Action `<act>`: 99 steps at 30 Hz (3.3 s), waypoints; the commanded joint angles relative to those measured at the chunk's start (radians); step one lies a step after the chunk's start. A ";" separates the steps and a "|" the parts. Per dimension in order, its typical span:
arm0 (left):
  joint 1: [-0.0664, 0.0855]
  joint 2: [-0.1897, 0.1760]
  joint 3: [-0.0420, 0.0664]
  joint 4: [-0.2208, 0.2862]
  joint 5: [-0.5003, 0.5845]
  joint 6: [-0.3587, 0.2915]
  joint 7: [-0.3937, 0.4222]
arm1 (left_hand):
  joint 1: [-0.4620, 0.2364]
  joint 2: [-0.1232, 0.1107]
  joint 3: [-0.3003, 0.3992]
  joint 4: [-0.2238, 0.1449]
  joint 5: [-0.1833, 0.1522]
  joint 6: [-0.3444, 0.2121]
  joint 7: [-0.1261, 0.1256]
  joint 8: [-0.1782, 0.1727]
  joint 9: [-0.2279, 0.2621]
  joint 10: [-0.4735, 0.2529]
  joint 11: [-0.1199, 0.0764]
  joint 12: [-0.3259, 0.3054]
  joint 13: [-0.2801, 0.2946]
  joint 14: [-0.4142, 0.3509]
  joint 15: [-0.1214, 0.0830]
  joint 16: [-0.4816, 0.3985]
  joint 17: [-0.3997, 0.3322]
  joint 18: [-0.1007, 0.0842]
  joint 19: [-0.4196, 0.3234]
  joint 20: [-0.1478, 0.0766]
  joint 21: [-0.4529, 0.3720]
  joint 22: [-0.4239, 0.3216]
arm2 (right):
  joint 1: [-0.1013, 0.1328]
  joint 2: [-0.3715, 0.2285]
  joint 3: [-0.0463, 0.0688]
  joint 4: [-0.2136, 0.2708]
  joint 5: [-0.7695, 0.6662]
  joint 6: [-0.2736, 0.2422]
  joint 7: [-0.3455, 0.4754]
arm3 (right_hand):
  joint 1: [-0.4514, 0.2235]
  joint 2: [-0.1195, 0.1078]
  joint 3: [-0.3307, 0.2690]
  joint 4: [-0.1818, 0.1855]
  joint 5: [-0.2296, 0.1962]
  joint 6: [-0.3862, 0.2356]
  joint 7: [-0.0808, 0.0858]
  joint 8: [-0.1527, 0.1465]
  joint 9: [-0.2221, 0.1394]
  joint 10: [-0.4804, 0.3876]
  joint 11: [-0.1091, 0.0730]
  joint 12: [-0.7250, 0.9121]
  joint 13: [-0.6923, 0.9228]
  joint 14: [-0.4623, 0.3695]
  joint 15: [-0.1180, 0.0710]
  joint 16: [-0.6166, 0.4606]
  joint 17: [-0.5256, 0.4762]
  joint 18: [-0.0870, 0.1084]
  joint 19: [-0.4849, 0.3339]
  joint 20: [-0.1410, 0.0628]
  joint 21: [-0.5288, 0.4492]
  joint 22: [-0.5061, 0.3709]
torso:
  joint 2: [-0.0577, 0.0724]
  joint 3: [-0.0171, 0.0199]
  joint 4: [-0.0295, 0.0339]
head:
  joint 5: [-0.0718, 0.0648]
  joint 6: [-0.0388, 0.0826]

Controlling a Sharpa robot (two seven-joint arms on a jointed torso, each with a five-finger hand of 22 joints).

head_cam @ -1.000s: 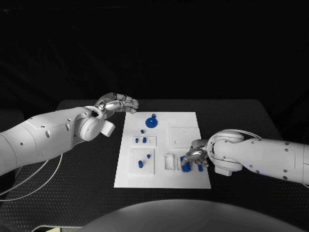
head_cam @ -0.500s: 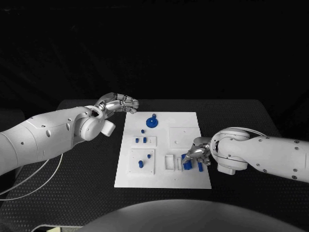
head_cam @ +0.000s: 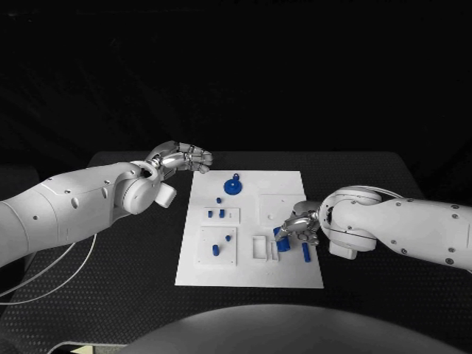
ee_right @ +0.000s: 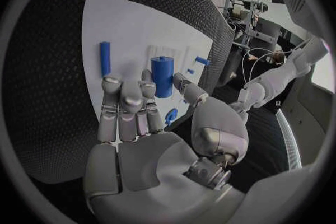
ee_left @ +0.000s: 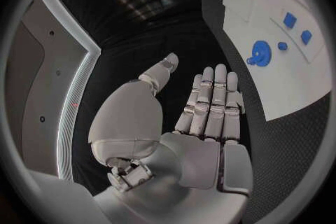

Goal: Assemble the parts on the task board

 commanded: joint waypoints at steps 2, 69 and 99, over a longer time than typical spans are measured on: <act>0.001 0.002 0.001 0.003 0.006 0.018 0.006 | -0.005 0.007 0.000 0.004 0.002 -0.005 0.000 0.004 -0.002 0.001 0.001 0.000 -0.002 -0.001 -0.002 -0.004 0.001 0.006 0.005 0.004 -0.006 0.019 | 0.000 0.034 0.000 -0.012 0.061 0.022 -0.001 | -0.011 -0.008 -0.004 0.003 0.002 0.010 0.003 -0.006 -0.001 0.003 0.000 0.000 -0.002 0.002 -0.002 0.005 -0.002 0.036 0.004 -0.001 0.004 0.010 | 0.000 -0.0002 -0.0007 | 0.004 0.000; 0.004 -0.004 0.001 0.011 0.007 0.020 0.003 | -0.007 0.007 0.000 0.008 0.002 -0.005 0.000 0.006 -0.003 0.002 0.001 0.000 -0.003 -0.001 -0.002 -0.005 0.002 0.005 0.005 0.004 -0.009 0.020 | -0.032 0.086 -0.009 -0.031 -0.055 0.092 0.047 | 0.150 -0.048 -0.274 -0.077 0.002 0.033 -0.005 -0.025 0.027 -0.009 -0.008 -0.002 0.003 -0.027 -0.009 0.031 -0.031 0.036 -0.022 -0.014 0.004 0.005 | 0.001 0.0017 -0.0015 | 0.019 0.000; 0.004 -0.004 0.001 0.011 0.007 0.023 0.000 | -0.007 0.009 0.001 0.010 0.002 -0.005 0.000 0.006 -0.003 0.003 0.001 0.001 -0.004 -0.001 -0.002 -0.006 0.003 0.005 0.005 0.004 -0.011 0.020 | -0.039 0.106 -0.009 -0.061 -0.092 0.050 0.019 | 0.026 0.052 -0.105 -0.011 0.002 0.085 -0.019 -0.035 0.026 0.027 -0.021 -0.011 -0.003 -0.013 -0.019 0.046 -0.055 0.036 -0.001 -0.003 0.007 -0.004 | 0.001 0.0006 0.0002 | 0.018 0.000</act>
